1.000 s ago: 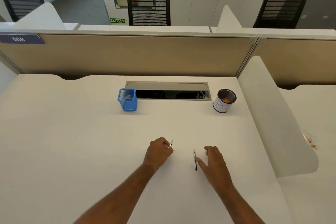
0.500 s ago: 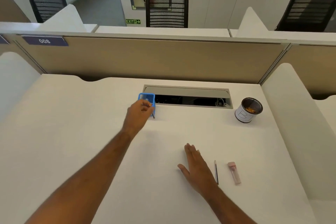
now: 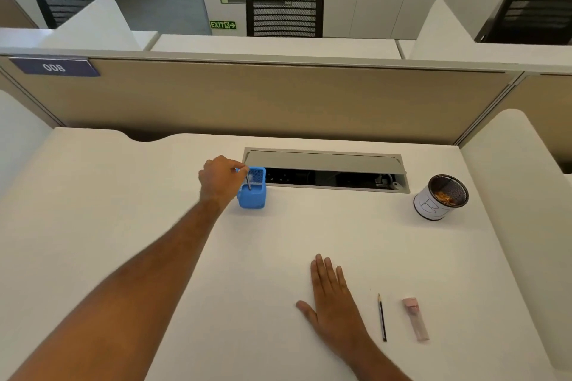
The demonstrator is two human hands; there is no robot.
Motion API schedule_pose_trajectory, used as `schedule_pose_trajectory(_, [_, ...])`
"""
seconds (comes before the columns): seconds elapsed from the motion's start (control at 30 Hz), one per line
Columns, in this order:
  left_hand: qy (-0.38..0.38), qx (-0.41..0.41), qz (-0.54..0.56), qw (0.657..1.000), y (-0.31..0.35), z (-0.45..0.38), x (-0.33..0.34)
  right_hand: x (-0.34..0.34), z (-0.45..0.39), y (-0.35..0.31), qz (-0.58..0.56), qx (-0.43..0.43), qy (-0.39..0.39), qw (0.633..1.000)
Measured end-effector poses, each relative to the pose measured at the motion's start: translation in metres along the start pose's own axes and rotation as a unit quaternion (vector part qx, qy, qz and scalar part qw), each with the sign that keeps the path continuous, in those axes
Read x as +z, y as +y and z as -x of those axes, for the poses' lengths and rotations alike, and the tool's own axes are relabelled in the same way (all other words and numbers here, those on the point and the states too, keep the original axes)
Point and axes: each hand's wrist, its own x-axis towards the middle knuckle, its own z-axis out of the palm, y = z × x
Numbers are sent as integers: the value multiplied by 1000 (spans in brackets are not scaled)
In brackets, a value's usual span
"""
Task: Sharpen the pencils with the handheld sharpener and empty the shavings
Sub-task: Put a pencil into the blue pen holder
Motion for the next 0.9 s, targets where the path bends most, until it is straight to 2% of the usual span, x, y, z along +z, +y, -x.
schedule_pose_trajectory(0.17, [-24,28,-58,998,-8,-8,20,-4,1,-1,12,1,-2,1000])
schedule_pose_trajectory(0.4, [-7,56,-119,991,-4,-9,27,-5,1,2,17,-3,4,1000])
schedule_pose_trajectory(0.67, [-10,79,-143,987,-5,1,20,-13,0,3,-15,-17,-7,1000])
schedule_pose_trajectory(0.8, [33,84,-69,993,-5,17,15,-25,0,10,-106,-6,-6,994])
schedule_pose_trajectory(0.9, [66,80,-4,995,-11,37,16,-40,8,19,-134,28,25,990])
